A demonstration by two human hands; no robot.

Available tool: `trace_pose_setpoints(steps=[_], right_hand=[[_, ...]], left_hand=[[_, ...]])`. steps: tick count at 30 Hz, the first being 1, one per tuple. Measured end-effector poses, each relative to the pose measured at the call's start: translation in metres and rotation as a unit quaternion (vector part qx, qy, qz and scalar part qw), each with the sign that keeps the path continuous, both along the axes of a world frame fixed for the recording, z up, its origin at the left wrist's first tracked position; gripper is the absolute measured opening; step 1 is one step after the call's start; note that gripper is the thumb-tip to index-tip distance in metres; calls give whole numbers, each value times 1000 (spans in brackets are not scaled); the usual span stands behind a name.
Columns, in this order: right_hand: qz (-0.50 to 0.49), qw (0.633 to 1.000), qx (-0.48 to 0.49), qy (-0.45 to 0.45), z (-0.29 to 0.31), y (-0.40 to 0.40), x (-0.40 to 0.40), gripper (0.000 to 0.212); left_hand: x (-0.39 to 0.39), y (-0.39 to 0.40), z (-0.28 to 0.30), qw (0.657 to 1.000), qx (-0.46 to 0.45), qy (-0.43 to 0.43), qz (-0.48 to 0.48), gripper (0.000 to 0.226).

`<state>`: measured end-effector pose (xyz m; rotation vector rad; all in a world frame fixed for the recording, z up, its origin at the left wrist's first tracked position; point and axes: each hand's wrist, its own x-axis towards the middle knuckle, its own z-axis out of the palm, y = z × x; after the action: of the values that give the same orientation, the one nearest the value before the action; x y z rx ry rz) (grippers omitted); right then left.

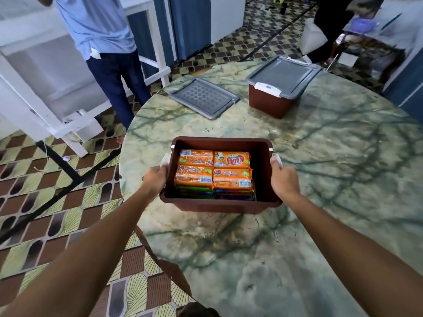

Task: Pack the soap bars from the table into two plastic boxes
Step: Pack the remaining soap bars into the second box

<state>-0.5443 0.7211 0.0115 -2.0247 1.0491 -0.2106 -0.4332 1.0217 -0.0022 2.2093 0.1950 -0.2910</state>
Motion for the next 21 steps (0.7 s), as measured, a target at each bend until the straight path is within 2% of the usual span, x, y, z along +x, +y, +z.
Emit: trace_pose_setpoints(steps=[3,4,5,7,8,9,11,14,16,18,21], right_hand=[[22,1000,-7,8,-3,-3,1,54],[41,998,-51,13,0,-2,0,44],[67,990,-122,6,2,-3,0,36],[141,955,-251,-72,13,3,0,37],[179,944,-250,-122,17,12,2,35],[208,946,-203,-145,20,22,7,31],[225,969,-50,-86,20,40,24,31],[121,978,151,73,10,44,52,55],[35,964,248,86,-1,36,64,67],[0,952,298,70,-13,34,67,68],[-23,947,313,64,-20,45,74,81]], left_hand=[[2,-1,6,996,75,-41,-16,38],[3,-1,10,990,112,-80,-26,27],[4,-2,16,980,140,-133,-39,24],[4,-9,31,940,158,-284,-103,39],[5,-17,40,905,151,-363,-165,44],[7,-26,46,866,141,-410,-248,49],[13,-52,52,786,149,-406,-442,59],[21,-88,44,637,265,-344,-638,89],[36,-100,29,550,309,-324,-705,105],[46,-104,12,511,318,-318,-733,114],[58,-103,-9,505,293,-315,-748,117]])
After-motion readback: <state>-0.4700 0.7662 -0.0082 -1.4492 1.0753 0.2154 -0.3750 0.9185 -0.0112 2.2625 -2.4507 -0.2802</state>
